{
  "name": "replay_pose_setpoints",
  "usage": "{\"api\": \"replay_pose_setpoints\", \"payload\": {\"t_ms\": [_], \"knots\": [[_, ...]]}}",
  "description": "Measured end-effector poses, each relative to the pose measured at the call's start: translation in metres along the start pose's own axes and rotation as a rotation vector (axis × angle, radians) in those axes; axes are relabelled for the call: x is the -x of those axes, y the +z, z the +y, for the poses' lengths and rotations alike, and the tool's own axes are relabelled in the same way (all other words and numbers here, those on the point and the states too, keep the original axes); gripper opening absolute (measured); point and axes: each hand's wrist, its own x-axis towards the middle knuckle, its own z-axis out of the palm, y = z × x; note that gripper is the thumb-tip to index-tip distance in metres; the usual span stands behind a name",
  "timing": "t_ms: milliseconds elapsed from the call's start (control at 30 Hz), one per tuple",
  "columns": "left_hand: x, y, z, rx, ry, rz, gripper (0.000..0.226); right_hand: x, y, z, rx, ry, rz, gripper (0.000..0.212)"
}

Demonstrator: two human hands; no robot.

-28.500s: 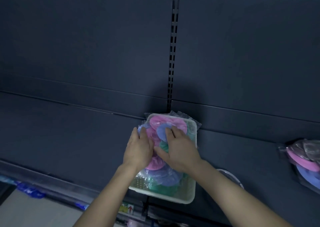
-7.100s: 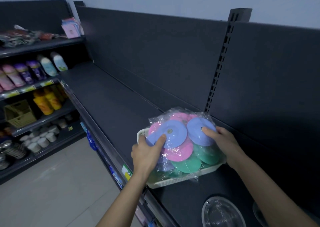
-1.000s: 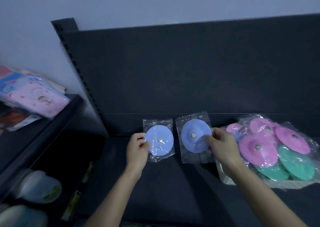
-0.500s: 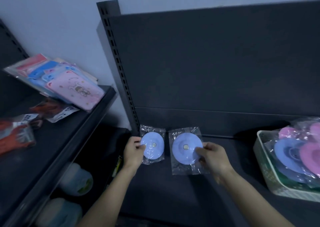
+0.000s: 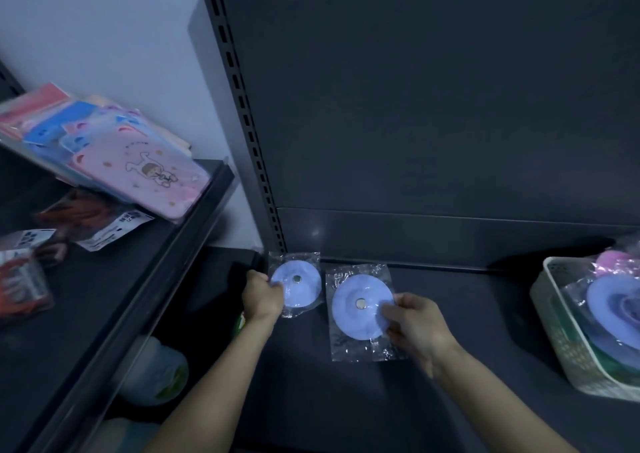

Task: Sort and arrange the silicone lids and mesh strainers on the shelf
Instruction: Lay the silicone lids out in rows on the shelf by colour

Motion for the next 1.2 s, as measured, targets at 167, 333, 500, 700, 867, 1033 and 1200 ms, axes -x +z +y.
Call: {"api": "replay_pose_setpoints", "payload": {"t_ms": [167, 333, 500, 700, 867, 1033, 1200], "knots": [[0.004, -0.011, 0.008, -0.662, 0.228, -0.116, 0.042, -0.005, 0.003, 0.003, 0.032, -0.001, 0.007, 0.008], [-0.002, -0.008, -0.006, -0.558, 0.709, -0.477, 0.055, -0.007, -0.001, 0.000, 0.055, -0.008, 0.015, 0.016], [0.001, -0.007, -0.013, -0.614, 0.749, -0.426, 0.042, -0.013, -0.011, -0.003, 0.086, -0.029, 0.010, 0.007], [0.024, 0.006, 0.000, -0.814, 0.542, -0.238, 0.051, -0.019, -0.015, -0.007, 0.051, -0.036, 0.042, 0.009], [0.016, 0.021, 0.008, -0.743, 0.463, -0.169, 0.055, -0.016, -0.010, -0.013, 0.087, -0.062, -0.007, 0.009], [0.008, 0.018, -0.001, -0.610, 0.491, -0.186, 0.056, -0.022, -0.005, -0.012, 0.115, -0.083, -0.043, 0.013], [0.002, 0.007, -0.015, -0.381, 0.558, -0.235, 0.042, -0.022, 0.008, -0.018, 0.248, -0.127, -0.172, 0.012]]}}
